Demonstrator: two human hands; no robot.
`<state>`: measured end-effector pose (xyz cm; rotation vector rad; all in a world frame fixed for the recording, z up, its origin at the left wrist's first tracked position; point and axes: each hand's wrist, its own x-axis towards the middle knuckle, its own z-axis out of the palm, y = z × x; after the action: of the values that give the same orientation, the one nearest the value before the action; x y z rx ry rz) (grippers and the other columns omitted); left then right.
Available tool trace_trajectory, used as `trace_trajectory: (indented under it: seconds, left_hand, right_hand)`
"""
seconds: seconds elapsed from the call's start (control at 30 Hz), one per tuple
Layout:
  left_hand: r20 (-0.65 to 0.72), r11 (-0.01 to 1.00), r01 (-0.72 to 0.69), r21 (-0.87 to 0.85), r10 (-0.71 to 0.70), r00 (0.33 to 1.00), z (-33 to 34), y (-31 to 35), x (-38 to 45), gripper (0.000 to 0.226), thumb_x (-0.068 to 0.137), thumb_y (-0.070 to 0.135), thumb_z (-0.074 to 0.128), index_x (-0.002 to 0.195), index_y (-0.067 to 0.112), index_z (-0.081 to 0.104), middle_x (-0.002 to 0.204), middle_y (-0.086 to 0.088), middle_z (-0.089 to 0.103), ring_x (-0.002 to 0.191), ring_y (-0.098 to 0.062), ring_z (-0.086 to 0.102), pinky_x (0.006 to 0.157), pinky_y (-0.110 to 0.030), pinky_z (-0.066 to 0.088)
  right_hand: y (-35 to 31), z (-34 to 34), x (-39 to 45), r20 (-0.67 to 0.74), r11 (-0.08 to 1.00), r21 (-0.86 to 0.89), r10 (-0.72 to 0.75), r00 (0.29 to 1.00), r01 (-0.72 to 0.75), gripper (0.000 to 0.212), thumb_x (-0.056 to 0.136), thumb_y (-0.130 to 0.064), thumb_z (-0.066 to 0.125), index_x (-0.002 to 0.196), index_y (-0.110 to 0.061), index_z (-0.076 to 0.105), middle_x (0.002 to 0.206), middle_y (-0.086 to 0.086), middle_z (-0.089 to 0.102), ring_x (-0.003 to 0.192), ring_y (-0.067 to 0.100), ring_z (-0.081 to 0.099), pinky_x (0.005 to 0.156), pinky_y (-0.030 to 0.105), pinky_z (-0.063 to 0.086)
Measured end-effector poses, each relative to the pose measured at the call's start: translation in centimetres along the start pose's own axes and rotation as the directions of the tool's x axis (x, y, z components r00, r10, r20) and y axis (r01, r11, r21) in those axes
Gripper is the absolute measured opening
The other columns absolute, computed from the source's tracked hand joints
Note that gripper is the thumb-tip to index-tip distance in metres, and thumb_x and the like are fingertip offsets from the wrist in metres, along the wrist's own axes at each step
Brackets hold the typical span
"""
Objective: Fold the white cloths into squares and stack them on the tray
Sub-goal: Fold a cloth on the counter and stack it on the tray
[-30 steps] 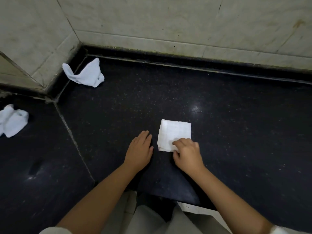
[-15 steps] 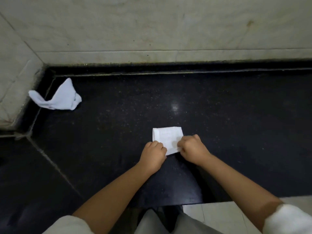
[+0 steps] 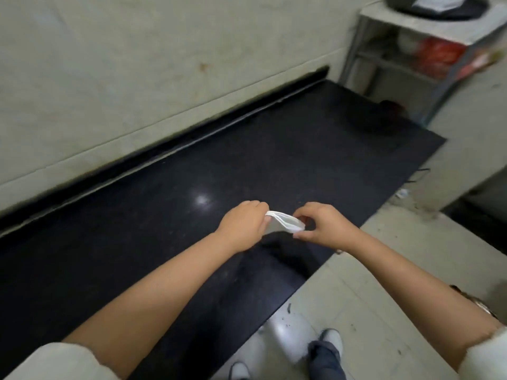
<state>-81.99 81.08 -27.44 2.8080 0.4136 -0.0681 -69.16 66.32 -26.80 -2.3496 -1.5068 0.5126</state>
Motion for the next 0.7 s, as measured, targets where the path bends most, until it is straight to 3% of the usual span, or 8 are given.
trace_trajectory:
  seconds: [0.17, 0.3, 0.5, 0.57, 0.7]
  left_hand:
    - [0.056, 0.986, -0.162, 0.034, 0.16, 0.986, -0.6, 8.5, 7.7, 0.027, 0.1, 0.026, 0.033, 0.099, 0.006, 0.052, 0.104, -0.008, 0.056, 0.1, -0.025, 0.05, 0.082, -0.038, 0.043]
    - [-0.008, 0.966, -0.255, 0.039, 0.255, 0.967, -1.8, 15.3, 15.1, 0.026, 0.098, 0.026, 0.036, 0.094, 0.008, 0.054, 0.096, -0.005, 0.057, 0.094, -0.024, 0.052, 0.081, -0.041, 0.045]
    - [-0.177, 0.962, -0.269, 0.051, 0.274, 0.945, -4.1, 26.0, 25.5, 0.02, 0.095, 0.026, 0.045, 0.101, 0.013, 0.059, 0.096, 0.0, 0.062, 0.091, -0.019, 0.054, 0.074, -0.034, 0.043]
    - [-0.194, 0.957, -0.27, 0.107, 0.287, 0.938, -5.0, 29.3, 28.8, 0.021, 0.095, 0.027, 0.046, 0.102, 0.013, 0.059, 0.095, -0.001, 0.061, 0.092, -0.02, 0.054, 0.073, -0.035, 0.043]
    - [-0.238, 0.932, -0.254, 0.258, 0.316, 0.919, -7.3, 34.7, 36.3, 0.023, 0.094, 0.03, 0.048, 0.105, 0.014, 0.06, 0.103, -0.003, 0.058, 0.1, -0.02, 0.053, 0.072, -0.028, 0.037]
  right_hand:
    - [8.8, -5.5, -3.6, -0.15, 0.988, -0.047, 0.14, 0.979, -0.149, 0.021, 0.085, -0.017, 0.059, 0.102, -0.01, 0.068, 0.098, 0.008, 0.064, 0.093, 0.022, 0.059, 0.079, 0.026, 0.041]
    - [16.3, -12.8, -5.6, -0.216, 0.984, -0.08, 0.137, 0.967, -0.158, 0.019, 0.086, -0.013, 0.057, 0.099, -0.008, 0.07, 0.096, 0.01, 0.063, 0.092, 0.023, 0.058, 0.08, 0.029, 0.041]
    - [27.8, -24.0, -7.3, -0.305, 0.979, -0.149, 0.091, 0.948, -0.142, 0.019, 0.085, -0.012, 0.06, 0.099, -0.007, 0.072, 0.09, 0.006, 0.055, 0.09, 0.02, 0.053, 0.076, 0.025, 0.036]
    - [31.0, -27.5, -7.4, -0.309, 0.972, -0.168, 0.107, 0.945, -0.165, 0.019, 0.086, -0.012, 0.058, 0.099, -0.008, 0.071, 0.09, 0.004, 0.053, 0.084, 0.015, 0.047, 0.073, 0.021, 0.033]
    - [37.3, -33.3, -6.2, -0.336, 0.962, -0.182, 0.135, 0.932, -0.205, 0.016, 0.083, -0.01, 0.055, 0.092, -0.012, 0.067, 0.074, -0.009, 0.046, 0.079, 0.015, 0.047, 0.071, 0.028, 0.039]
